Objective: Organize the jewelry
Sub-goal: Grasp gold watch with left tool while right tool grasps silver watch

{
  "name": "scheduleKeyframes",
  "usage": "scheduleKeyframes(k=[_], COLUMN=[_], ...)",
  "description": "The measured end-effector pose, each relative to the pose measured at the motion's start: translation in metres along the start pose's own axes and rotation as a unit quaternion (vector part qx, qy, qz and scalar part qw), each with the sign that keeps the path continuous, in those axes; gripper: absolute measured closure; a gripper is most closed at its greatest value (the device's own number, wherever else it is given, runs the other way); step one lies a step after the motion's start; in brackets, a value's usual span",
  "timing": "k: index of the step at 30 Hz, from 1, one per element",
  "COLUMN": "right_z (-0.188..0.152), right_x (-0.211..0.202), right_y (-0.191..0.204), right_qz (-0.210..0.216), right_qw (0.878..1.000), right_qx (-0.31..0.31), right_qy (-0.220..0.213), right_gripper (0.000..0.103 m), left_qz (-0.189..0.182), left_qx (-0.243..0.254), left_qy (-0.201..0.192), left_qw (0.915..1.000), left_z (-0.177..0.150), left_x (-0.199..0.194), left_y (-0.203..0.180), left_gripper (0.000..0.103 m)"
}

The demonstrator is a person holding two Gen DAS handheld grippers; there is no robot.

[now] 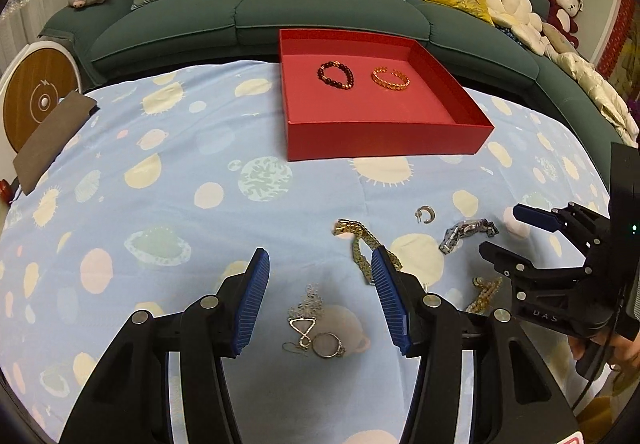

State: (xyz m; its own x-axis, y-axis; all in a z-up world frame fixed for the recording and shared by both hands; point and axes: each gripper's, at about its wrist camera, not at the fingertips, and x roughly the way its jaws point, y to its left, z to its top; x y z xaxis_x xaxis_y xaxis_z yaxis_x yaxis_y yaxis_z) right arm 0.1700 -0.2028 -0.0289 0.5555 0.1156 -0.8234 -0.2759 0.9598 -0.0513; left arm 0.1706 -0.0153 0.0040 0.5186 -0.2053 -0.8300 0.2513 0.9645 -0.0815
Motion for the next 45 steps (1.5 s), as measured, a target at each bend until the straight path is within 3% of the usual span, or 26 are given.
scheduleKeyframes(k=[8, 14, 16, 18, 24, 30, 31, 32, 42, 45], right_z=[0.005, 0.008, 0.010, 0.010, 0.002, -0.008, -0.009, -0.010, 0.003, 0.001], right_x=[0.016, 0.025, 0.024, 0.022, 0.003, -0.027, -0.031, -0.036, -0.070, -0.062], right_y=[-0.001, -0.001, -0.002, -0.003, 0.001, 0.000, -0.002, -0.003, -0.014, -0.017], right_qz=[0.016, 0.042, 0.048, 0.057, 0.049, 0.036, 0.036, 0.035, 0.034, 0.046], right_qw=[1.000, 0.998, 0.997, 0.995, 0.988, 0.981, 0.980, 0.980, 0.980, 0.980], right_qx=[-0.001, 0.016, 0.031, 0.060, 0.128, 0.172, 0.179, 0.182, 0.195, 0.189], right_qy=[0.014, 0.032, 0.044, 0.059, 0.075, 0.077, 0.075, 0.073, 0.022, 0.032], right_gripper=[0.045, 0.074, 0.092, 0.096, 0.097, 0.099, 0.099, 0.100, 0.103, 0.101], left_qz=[-0.012, 0.001, 0.006, 0.010, 0.020, 0.018, 0.017, 0.017, 0.007, 0.003], left_qx=[0.031, 0.055, 0.057, 0.056, 0.047, 0.041, 0.043, 0.043, 0.027, 0.017], left_qy=[0.041, 0.056, 0.055, 0.052, 0.044, 0.033, 0.031, 0.031, 0.025, 0.015], left_qw=[0.9986, 0.9969, 0.9968, 0.9971, 0.9977, 0.9984, 0.9984, 0.9984, 0.9993, 0.9998], left_z=[-0.009, -0.018, -0.019, -0.019, -0.016, -0.014, -0.014, -0.014, -0.007, 0.000], left_x=[0.035, 0.054, 0.057, 0.058, 0.061, 0.060, 0.060, 0.060, 0.044, 0.032], left_y=[-0.022, -0.030, -0.031, -0.030, -0.030, -0.029, -0.029, -0.029, -0.032, -0.028], left_gripper=[0.052, 0.052, 0.052, 0.052, 0.055, 0.081, 0.092, 0.096, 0.096, 0.096])
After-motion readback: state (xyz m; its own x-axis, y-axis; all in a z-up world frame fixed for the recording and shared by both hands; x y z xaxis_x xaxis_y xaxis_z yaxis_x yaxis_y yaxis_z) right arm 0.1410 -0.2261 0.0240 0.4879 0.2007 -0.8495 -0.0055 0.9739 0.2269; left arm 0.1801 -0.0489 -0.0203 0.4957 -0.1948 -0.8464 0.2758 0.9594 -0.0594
